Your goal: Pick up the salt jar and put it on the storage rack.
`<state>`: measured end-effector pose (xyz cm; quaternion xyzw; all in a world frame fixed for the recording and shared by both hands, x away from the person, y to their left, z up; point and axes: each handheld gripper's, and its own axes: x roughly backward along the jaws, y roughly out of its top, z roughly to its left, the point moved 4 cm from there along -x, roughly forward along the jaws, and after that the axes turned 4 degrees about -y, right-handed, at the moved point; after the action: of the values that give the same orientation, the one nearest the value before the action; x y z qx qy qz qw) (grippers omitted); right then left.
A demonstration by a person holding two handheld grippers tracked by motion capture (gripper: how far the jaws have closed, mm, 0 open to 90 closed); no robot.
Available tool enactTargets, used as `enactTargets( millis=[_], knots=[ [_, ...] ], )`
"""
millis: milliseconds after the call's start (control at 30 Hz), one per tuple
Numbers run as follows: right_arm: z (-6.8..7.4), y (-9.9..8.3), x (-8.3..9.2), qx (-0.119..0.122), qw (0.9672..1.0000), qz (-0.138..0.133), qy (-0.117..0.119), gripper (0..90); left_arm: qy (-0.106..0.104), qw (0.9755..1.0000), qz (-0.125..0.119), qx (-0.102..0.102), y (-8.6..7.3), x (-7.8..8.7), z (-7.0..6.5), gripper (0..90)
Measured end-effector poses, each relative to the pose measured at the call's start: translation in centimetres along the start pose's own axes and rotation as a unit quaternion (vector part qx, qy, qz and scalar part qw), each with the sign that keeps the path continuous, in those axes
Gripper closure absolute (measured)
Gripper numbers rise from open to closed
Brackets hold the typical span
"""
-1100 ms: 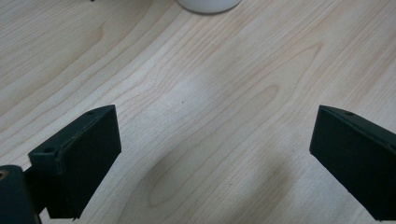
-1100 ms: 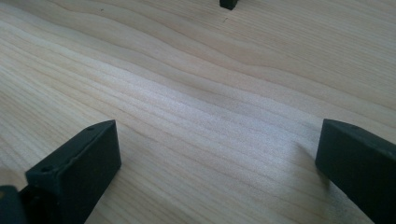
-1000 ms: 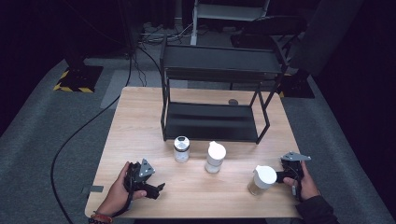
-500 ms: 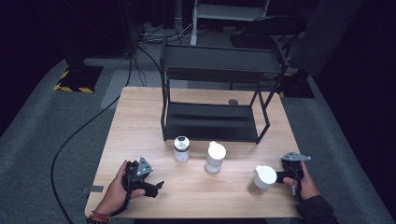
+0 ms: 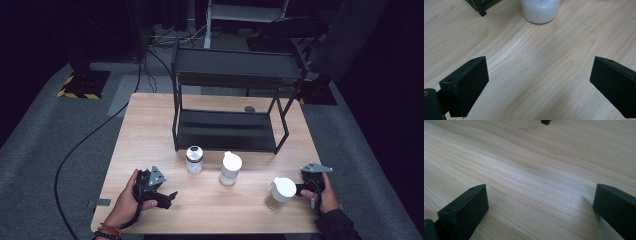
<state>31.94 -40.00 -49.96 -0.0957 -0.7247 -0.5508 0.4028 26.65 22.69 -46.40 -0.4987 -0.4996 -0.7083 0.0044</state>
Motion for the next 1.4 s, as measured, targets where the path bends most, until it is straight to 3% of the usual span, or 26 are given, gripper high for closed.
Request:
enactTargets(
  millis=[867, 1100, 1400],
  knots=[
    [-0.1, 0.0, 0.0, 0.003, 1.0000, -0.001, 0.001, 0.2, -0.005, 1.0000, -0.005, 0.003, 2.5, -1.8, 0.6, 2.0],
    [0.5, -0.2, 0.1, 0.014, 0.9998, -0.008, -0.010, 0.3, -0.004, 0.9999, -0.009, 0.005, 2.7, -2.0, 0.6, 2.1],
    [0.0, 0.0, 0.0, 0.003, 1.0000, -0.001, 0.000, 0.2, -0.004, 0.9999, -0.015, 0.008, 3.7, -2.3, 0.6, 2.1]
  ],
)
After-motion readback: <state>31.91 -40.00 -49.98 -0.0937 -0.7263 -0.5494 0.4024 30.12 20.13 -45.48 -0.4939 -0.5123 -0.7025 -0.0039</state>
